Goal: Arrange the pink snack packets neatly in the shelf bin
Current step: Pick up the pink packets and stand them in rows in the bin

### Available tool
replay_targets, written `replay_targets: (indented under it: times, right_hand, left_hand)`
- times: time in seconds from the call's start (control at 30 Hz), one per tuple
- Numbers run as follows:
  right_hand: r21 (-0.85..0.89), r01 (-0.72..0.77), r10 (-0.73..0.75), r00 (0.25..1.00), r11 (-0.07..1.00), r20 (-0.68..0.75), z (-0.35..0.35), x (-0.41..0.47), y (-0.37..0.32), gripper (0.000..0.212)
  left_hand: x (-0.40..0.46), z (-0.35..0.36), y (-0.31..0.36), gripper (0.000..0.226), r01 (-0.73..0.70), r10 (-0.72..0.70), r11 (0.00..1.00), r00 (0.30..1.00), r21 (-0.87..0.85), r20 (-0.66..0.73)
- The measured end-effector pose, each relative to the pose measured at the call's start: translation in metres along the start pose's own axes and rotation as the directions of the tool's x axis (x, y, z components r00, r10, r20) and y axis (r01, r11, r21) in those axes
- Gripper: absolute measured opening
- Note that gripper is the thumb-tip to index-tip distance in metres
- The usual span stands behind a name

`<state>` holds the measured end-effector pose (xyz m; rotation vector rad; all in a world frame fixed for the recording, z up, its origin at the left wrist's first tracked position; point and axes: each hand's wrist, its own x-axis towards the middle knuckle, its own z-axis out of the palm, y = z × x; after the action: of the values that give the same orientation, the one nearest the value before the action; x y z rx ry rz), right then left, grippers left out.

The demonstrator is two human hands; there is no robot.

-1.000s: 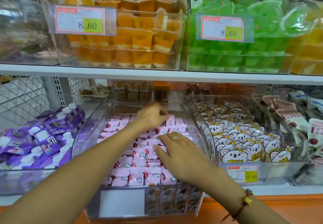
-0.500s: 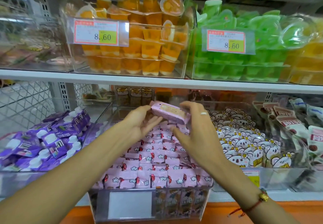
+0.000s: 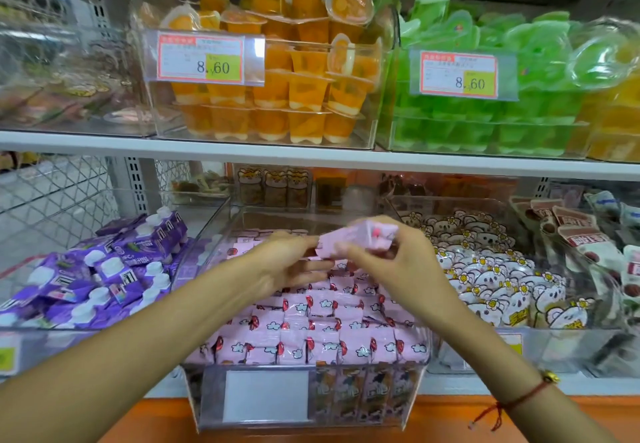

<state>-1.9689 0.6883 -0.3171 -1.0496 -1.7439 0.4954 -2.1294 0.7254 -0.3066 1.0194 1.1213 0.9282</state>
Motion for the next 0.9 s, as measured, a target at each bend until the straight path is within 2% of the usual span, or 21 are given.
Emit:
replay_targets:
  times: [0.03,0.1,0.17,0.23,0.4,0.47,0.6,0.7,0.77,0.83,0.9]
  right_hand:
    - [0.068,-0.070,0.073,0.996,0.995,-0.052,-0.001,0.002,0.000,0.008]
    - [0.231,-0.201,0.228,0.969,0.952,-0.093,-0.006,0.004,0.000,0.024]
    - [0.295,-0.266,0.311,0.943,0.918,-0.117,-0.010,0.005,-0.003,0.036]
    - [0.306,-0.274,0.326,0.936,0.912,-0.133,-0.009,0.005,-0.003,0.039]
    - [0.345,-0.220,0.287,0.945,0.912,-0.155,-0.008,0.003,-0.001,0.026]
    - [0.349,-0.208,0.287,0.939,0.914,-0.191,-0.012,0.006,0.003,0.021]
    - [0.297,-0.205,0.307,0.883,0.933,-0.354,-0.013,0.016,0.017,0.031]
    - [0.070,-0.235,0.241,0.868,0.970,-0.434,-0.014,0.030,0.031,0.042]
    - [-0.159,-0.269,0.188,0.897,0.950,-0.399,-0.015,0.041,0.038,0.034]
    - [-0.342,-0.271,0.166,0.937,0.900,-0.307,-0.013,0.052,0.042,0.026]
    - [-0.514,-0.216,0.141,0.973,0.830,-0.181,-0.013,0.060,0.045,0.022]
  left_hand:
    - [0.000,-0.002,-0.002,0.027,-0.051,0.050,0.996,0.999,0.078,0.014]
    - [-0.004,-0.004,-0.002,0.032,-0.157,0.130,0.963,0.983,0.221,0.131]
    - [-0.010,-0.003,-0.002,0.031,-0.266,0.190,0.919,0.945,0.290,0.265]
    - [-0.011,-0.001,-0.002,0.032,-0.345,0.244,0.893,0.911,0.288,0.333]
    - [-0.006,-0.005,-0.001,0.029,-0.396,0.300,0.874,0.895,0.280,0.330]
    - [0.001,-0.006,0.001,0.035,-0.461,0.355,0.825,0.872,0.326,0.336]
    - [0.026,-0.005,0.002,0.041,-0.575,0.491,0.598,0.813,0.558,0.312]
    - [0.050,-0.008,-0.008,0.039,-0.497,0.419,0.399,0.846,0.770,0.329]
    - [0.061,-0.013,-0.015,0.039,-0.437,0.315,0.183,0.875,0.881,0.369]
    - [0.068,-0.018,-0.018,0.040,-0.401,0.284,-0.007,0.878,0.916,0.386]
    - [0.072,-0.020,-0.018,0.041,-0.384,0.294,-0.093,0.871,0.918,0.394]
